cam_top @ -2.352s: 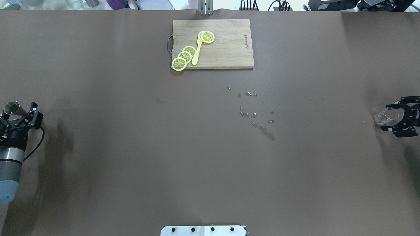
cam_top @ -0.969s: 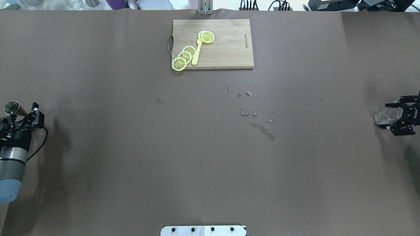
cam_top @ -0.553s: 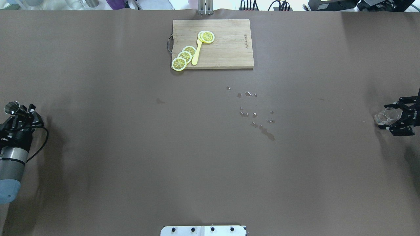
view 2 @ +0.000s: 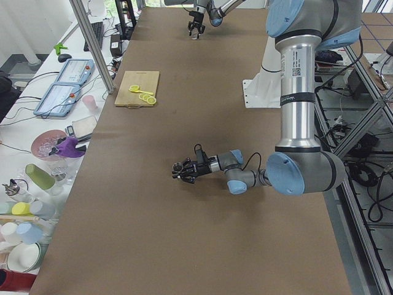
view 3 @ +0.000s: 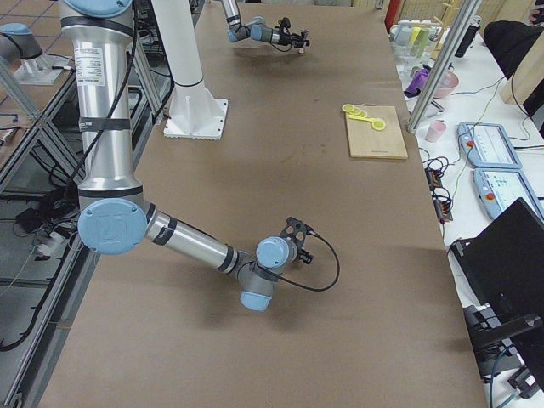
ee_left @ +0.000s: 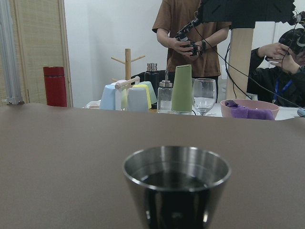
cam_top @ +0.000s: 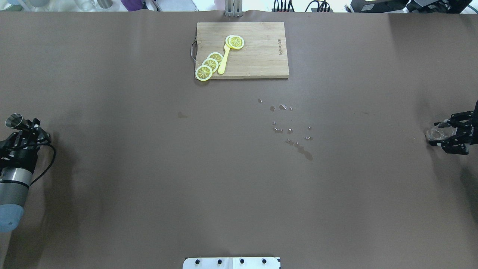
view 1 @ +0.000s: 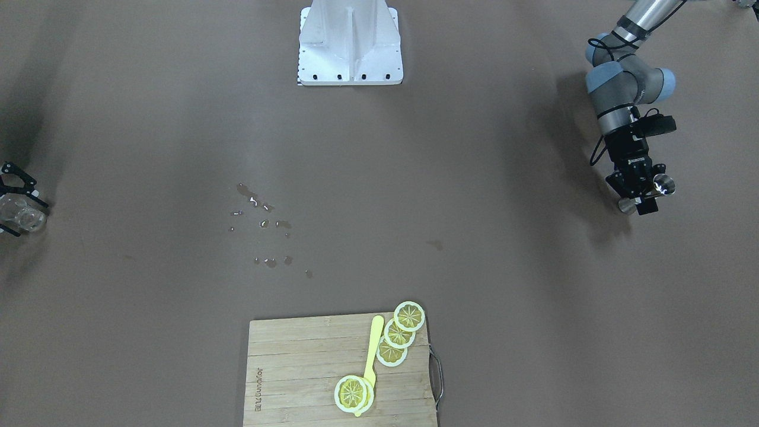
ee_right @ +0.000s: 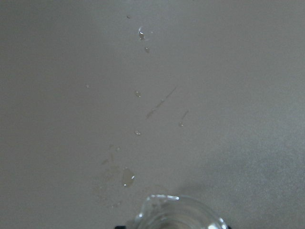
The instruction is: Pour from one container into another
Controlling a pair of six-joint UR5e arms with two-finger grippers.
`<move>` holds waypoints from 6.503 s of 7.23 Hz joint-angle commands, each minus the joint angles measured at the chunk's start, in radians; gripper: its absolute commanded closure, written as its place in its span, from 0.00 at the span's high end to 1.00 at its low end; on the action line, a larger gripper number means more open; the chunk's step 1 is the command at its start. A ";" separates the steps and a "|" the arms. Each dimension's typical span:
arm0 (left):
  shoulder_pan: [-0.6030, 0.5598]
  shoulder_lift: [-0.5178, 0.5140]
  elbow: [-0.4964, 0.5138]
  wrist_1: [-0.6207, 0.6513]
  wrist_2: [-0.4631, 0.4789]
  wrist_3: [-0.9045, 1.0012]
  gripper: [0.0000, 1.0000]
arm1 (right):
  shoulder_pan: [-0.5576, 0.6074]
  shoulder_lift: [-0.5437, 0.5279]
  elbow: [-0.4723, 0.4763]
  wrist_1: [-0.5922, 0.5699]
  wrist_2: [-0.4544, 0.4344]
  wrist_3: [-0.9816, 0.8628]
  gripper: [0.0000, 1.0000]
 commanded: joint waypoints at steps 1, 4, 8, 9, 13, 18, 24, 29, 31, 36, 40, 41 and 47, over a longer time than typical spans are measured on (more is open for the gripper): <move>0.000 0.007 -0.030 -0.003 0.000 0.003 0.08 | 0.000 0.000 0.000 0.000 0.002 0.010 0.60; 0.000 0.009 -0.095 -0.005 0.000 0.010 0.00 | 0.001 0.011 0.001 0.000 0.007 0.012 0.42; -0.003 -0.008 -0.156 0.000 0.000 0.141 0.00 | 0.004 0.006 0.061 0.002 0.022 0.018 0.00; -0.005 -0.011 -0.179 -0.003 -0.002 0.170 0.00 | 0.004 0.011 0.070 -0.008 0.037 0.018 0.00; -0.005 -0.083 -0.277 -0.005 -0.187 0.309 0.00 | 0.030 0.064 0.251 -0.258 0.089 0.020 0.00; -0.012 -0.213 -0.287 -0.005 -0.320 0.637 0.00 | 0.026 0.084 0.438 -0.495 0.073 0.020 0.00; -0.118 -0.500 -0.282 0.000 -0.700 1.108 0.00 | -0.080 0.133 0.633 -0.799 -0.052 0.018 0.00; -0.225 -0.736 -0.083 0.011 -1.113 1.314 0.00 | -0.145 0.348 0.730 -1.256 -0.115 0.001 0.00; -0.265 -0.804 0.004 0.007 -1.263 1.337 0.00 | -0.154 0.360 0.729 -1.293 -0.121 0.001 0.00; -0.292 -1.009 0.311 -0.161 -1.436 1.405 0.00 | -0.183 0.436 0.761 -1.483 -0.180 -0.009 0.00; -0.261 -1.073 0.457 -0.333 -1.431 1.350 0.00 | -0.226 0.498 0.781 -1.645 -0.177 -0.014 0.00; -0.252 -1.082 0.474 -0.360 -1.425 1.340 0.00 | -0.226 0.499 0.799 -1.663 -0.173 -0.014 0.00; -0.209 -1.097 0.506 -0.413 -1.351 1.300 0.00 | -0.273 0.606 0.775 -1.850 -0.171 -0.080 0.00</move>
